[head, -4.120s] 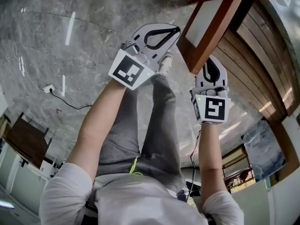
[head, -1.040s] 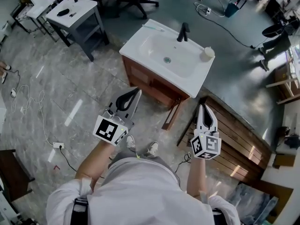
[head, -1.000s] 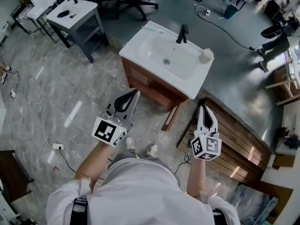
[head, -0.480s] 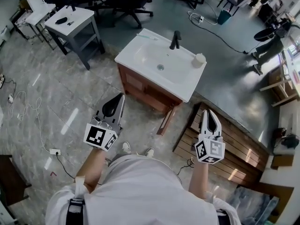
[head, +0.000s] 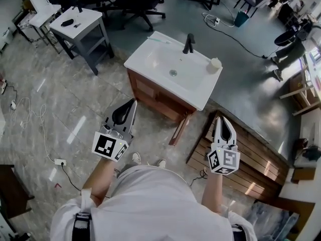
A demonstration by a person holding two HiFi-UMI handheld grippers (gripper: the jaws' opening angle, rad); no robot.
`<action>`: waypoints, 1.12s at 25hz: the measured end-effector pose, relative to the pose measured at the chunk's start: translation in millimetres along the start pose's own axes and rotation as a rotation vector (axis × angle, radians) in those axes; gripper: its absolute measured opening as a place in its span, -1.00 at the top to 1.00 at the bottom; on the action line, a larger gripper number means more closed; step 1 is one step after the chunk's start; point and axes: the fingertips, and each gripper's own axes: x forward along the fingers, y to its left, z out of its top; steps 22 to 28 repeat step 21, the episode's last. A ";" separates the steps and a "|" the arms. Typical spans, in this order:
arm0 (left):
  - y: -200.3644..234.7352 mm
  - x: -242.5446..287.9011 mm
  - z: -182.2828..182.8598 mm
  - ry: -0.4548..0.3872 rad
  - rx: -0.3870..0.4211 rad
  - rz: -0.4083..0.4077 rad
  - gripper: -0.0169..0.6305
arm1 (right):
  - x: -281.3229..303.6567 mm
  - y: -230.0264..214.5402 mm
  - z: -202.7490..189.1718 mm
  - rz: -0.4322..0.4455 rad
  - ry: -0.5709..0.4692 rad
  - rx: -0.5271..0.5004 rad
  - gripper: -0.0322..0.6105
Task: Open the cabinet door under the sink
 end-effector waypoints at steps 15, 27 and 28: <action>12.4 -0.4 -2.4 0.007 -0.003 0.029 0.91 | 15.3 12.1 1.0 0.032 0.001 -0.004 0.77; 16.8 2.0 -2.8 0.003 -0.005 0.031 0.91 | 22.4 14.1 3.3 0.037 -0.003 -0.009 0.77; 16.8 2.0 -2.8 0.003 -0.005 0.031 0.91 | 22.4 14.1 3.3 0.037 -0.003 -0.009 0.77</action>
